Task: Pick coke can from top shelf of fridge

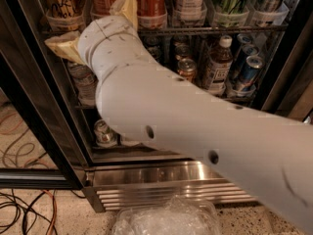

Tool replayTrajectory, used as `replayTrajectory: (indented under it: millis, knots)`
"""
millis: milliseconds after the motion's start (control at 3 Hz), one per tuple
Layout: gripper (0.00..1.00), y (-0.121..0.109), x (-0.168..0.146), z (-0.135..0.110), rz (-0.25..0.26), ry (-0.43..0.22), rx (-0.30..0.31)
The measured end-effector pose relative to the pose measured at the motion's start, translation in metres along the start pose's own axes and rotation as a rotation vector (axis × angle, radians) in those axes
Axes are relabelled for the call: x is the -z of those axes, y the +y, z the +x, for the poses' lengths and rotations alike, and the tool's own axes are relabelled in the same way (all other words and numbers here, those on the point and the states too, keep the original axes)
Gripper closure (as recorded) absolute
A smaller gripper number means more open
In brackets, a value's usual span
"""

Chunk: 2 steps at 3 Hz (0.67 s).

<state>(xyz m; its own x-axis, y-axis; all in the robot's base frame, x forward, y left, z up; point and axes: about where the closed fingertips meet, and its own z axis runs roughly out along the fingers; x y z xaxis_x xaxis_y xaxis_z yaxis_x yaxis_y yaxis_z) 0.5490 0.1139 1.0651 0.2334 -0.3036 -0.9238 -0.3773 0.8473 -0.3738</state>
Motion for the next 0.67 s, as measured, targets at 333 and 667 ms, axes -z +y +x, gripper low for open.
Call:
replayTrajectory:
  millis: [333,667]
  knots:
    - [0.0,0.0291,0.012,-0.0232,0.079,0.011,0.039]
    - [0.0,0.0311,0.0171,-0.0246,0.131,0.039,-0.006]
